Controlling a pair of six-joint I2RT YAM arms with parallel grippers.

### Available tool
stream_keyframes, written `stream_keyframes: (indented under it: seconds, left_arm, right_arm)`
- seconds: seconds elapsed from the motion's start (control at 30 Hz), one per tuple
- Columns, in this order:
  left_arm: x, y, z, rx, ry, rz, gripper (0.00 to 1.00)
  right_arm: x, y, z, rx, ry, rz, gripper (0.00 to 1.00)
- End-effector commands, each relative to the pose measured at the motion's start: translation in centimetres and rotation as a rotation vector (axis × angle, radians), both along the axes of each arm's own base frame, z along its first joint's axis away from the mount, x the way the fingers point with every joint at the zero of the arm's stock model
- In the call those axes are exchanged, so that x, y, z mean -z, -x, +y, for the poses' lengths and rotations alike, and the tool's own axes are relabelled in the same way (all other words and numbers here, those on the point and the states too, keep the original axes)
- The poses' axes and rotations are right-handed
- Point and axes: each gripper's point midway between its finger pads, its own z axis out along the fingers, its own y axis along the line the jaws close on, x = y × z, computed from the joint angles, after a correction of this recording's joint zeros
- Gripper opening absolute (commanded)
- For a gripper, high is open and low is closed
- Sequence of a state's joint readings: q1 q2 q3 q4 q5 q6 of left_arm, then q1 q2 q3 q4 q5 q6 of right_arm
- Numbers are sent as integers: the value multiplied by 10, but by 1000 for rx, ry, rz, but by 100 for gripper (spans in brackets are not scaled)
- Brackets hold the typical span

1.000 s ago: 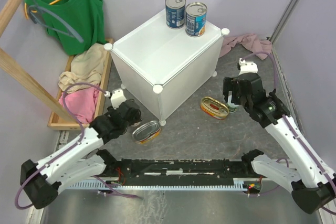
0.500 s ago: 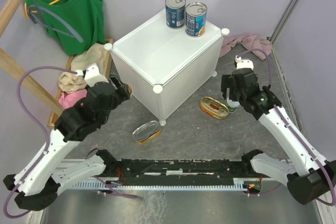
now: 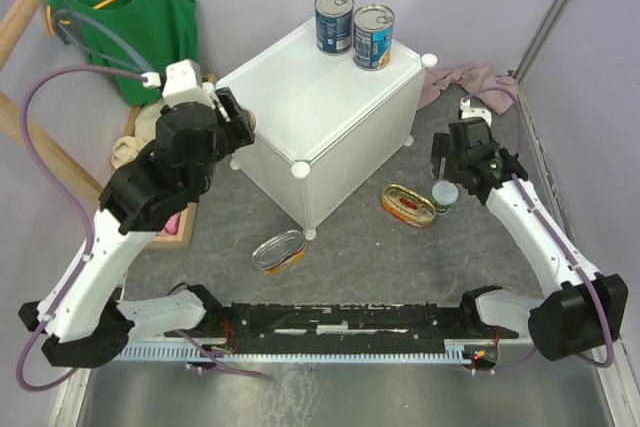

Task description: Place and organize the canned foods onto the counter

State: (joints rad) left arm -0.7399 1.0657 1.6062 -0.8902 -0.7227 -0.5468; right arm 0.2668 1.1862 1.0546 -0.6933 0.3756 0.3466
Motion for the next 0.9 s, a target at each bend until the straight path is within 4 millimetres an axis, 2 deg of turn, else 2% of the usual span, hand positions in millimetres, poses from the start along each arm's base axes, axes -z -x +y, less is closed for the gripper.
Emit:
stream_keyframes:
  seconds: [0.0, 0.23, 0.4, 0.6, 0.67, 0.87]
  left_arm:
    - [-49, -25, -14, 7, -4, -142, 3]
    - [-51, -72, -42, -24, -93, -178, 3]
    - [-49, -113, -60, -4, -106, -169, 3]
    - [-45, -165, -60, 38, -47, -135, 3]
    - [-36, -181, -59, 48, -47, -95, 3]
    - [-17, -203, -60, 101, -40, -3, 3]
  right_arm:
    - [-20, -22, -4, 41, -46, -76, 95]
    - [-14, -28, -17, 82, -24, -45, 96]
    - [0, -31, -25, 110, -24, -9, 96]
    - [16, -34, -33, 132, -37, 28, 96]
    - [20, -33, -34, 138, -40, 38, 96]
    - [31, -29, -31, 136, -68, 67, 96]
